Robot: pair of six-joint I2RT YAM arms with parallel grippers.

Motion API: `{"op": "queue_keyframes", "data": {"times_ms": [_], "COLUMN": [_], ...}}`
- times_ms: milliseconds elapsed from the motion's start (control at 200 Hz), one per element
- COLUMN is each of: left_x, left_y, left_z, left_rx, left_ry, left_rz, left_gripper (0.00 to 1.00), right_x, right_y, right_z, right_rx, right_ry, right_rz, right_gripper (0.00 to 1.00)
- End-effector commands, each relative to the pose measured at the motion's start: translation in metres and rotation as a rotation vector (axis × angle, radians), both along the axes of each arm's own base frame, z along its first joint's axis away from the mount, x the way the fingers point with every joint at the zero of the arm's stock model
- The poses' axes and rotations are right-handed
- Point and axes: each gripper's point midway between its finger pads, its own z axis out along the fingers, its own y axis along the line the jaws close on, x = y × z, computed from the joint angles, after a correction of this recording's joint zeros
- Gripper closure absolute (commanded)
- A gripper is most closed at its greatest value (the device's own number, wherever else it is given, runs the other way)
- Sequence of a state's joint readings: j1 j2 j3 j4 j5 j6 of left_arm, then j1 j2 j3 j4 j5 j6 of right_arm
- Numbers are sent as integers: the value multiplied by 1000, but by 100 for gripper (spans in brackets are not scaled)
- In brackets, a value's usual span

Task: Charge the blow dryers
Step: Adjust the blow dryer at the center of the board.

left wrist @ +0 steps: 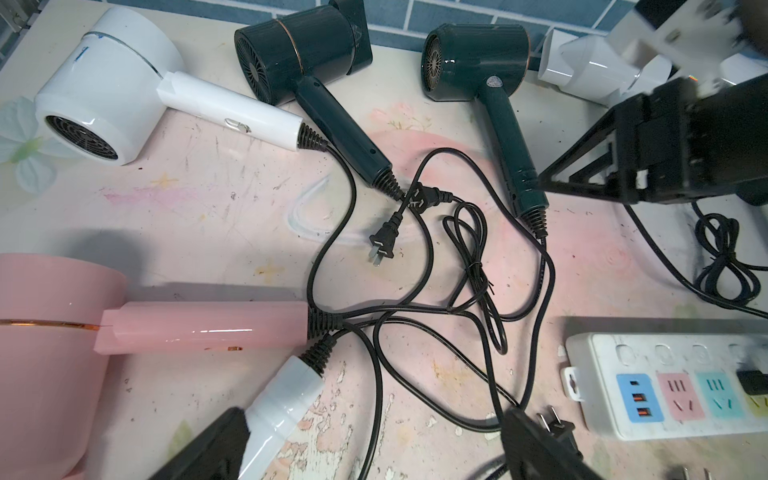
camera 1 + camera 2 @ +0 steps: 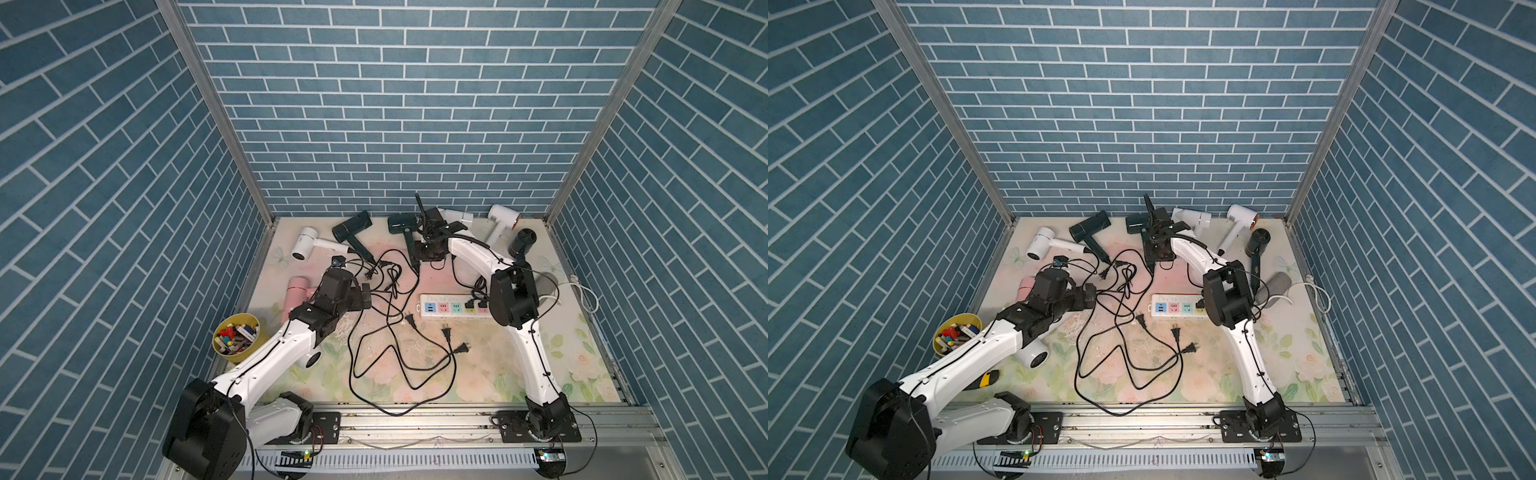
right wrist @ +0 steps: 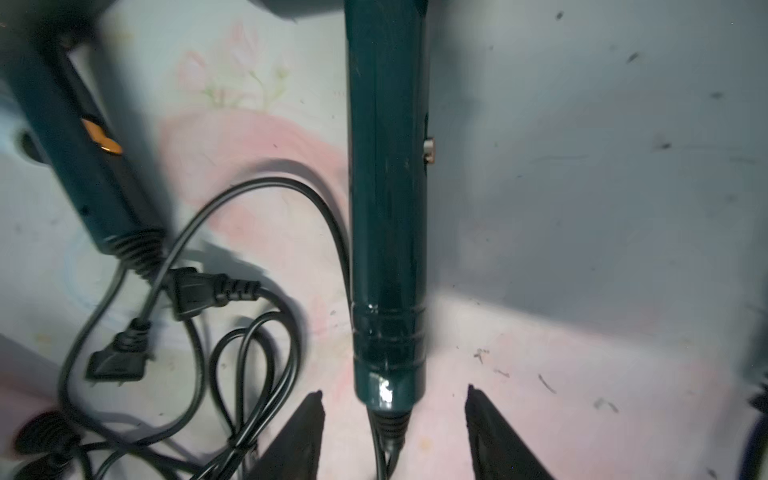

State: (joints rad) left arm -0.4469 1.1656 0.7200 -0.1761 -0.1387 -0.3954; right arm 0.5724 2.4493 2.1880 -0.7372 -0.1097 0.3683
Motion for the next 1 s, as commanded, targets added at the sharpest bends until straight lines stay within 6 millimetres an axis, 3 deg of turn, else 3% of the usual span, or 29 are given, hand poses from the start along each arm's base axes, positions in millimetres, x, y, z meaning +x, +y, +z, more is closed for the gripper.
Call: {"op": "queue_keyframes", "data": {"times_ms": [0, 140, 280, 585, 700, 830, 995], "left_x": [5, 5, 6, 6, 7, 12, 23], "left_y": [5, 4, 4, 5, 4, 0, -2], "left_z": [5, 4, 5, 2, 0, -3, -11], "left_rx": [16, 17, 16, 20, 24, 36, 35], "left_ry": [0, 3, 3, 9, 15, 34, 89], "left_rz": [20, 19, 20, 22, 17, -3, -27], "left_gripper": [0, 1, 1, 1, 1, 1, 1], "right_x": [-5, 5, 17, 48, 46, 30, 1], "right_y": [-1, -23, -45, -61, -49, -25, -23], "right_z": [-18, -34, -38, -22, -2, 41, 90], "right_rx": [-58, -167, -187, -99, -27, 96, 189], "right_ry": [48, 44, 38, 14, 5, -30, -82], "right_rz": [22, -46, -120, -183, -128, -47, -4], "right_gripper": [45, 63, 74, 77, 72, 58, 45]}}
